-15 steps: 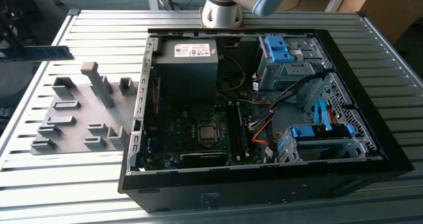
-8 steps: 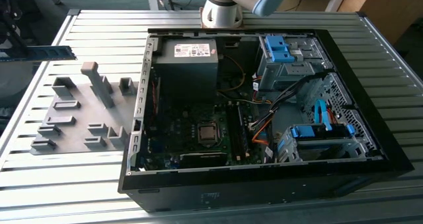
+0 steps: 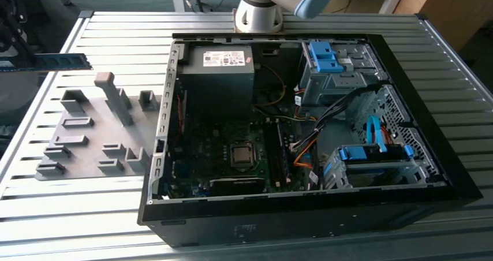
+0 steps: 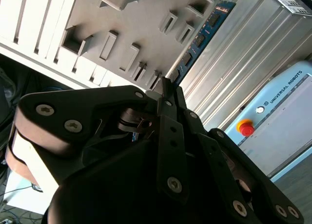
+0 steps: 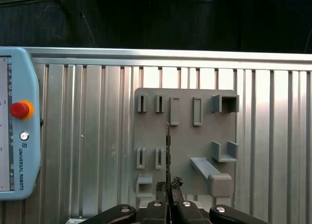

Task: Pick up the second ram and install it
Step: 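Pick up the second ram and move it above second insertion slot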

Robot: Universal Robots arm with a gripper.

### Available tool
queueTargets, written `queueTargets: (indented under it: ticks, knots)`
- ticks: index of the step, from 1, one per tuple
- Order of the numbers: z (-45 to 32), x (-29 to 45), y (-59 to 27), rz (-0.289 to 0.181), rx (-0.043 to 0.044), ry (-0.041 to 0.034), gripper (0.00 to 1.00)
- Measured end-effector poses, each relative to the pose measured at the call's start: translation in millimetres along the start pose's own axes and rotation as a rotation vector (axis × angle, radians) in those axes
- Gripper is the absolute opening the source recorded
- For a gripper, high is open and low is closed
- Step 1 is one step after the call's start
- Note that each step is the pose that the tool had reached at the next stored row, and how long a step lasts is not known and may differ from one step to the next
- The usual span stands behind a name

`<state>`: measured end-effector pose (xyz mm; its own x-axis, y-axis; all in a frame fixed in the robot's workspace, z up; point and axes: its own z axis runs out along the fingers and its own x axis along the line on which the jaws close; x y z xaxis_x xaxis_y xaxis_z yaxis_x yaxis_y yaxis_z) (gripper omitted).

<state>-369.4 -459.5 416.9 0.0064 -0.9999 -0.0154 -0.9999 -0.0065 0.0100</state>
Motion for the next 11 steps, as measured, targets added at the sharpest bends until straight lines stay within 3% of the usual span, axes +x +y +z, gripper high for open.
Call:
queueTargets:
  ticks: [11]
  knots:
    - [0.0,0.0,-5.3,0.000,0.0001,0.0000,0.14]
